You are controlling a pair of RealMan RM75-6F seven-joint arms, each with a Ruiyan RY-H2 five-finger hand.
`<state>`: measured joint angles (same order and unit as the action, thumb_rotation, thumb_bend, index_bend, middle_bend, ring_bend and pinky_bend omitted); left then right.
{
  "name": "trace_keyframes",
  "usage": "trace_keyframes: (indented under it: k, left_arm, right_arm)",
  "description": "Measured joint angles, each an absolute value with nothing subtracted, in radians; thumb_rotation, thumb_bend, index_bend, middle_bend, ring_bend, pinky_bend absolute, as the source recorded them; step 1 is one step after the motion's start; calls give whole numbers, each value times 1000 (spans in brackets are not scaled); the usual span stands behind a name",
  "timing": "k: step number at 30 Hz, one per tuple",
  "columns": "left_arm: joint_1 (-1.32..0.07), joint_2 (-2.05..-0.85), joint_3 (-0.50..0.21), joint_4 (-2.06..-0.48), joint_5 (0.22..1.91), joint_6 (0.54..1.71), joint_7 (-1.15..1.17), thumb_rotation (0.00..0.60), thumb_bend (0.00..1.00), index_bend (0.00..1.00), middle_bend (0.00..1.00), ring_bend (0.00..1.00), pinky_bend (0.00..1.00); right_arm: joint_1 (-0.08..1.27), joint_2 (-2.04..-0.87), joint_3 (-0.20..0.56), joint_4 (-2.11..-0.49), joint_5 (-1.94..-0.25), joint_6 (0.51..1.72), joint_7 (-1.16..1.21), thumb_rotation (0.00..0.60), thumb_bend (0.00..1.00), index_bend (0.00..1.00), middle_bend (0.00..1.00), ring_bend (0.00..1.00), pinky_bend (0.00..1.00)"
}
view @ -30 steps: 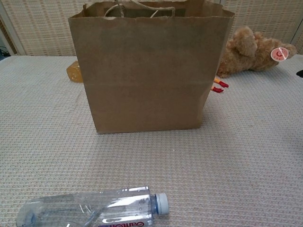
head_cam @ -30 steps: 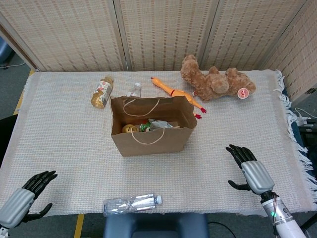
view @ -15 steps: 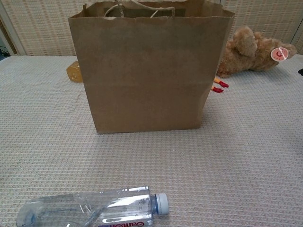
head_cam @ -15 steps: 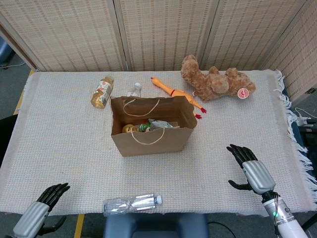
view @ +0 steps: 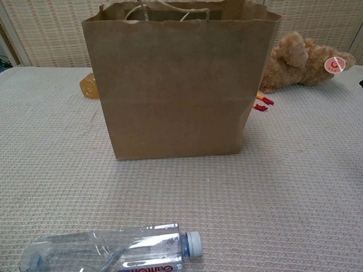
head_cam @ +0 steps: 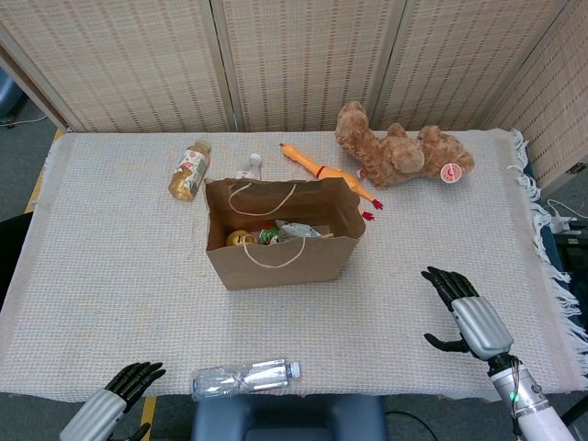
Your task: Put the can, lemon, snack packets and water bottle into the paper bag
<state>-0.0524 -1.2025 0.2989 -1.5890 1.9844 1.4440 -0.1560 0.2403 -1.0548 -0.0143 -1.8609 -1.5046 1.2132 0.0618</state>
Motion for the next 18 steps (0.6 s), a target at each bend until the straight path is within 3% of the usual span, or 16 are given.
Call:
trace_keyframes:
  k: [9,18]
  left_arm:
    - [-84,-1256,327,-1581,2005,1369,-130,600,373,0,0,0,65]
    - [-99,-1311,312,-1606,1993,1354,-93,600,371,0,0,0,64]
  right_arm:
    - [243,-1059,-7,-1861,-1478,1204,50,600,121,63,0,0,0]
    - [239,-1057,0,-1863,-1455,1207,58,600,120,63,0,0,0]
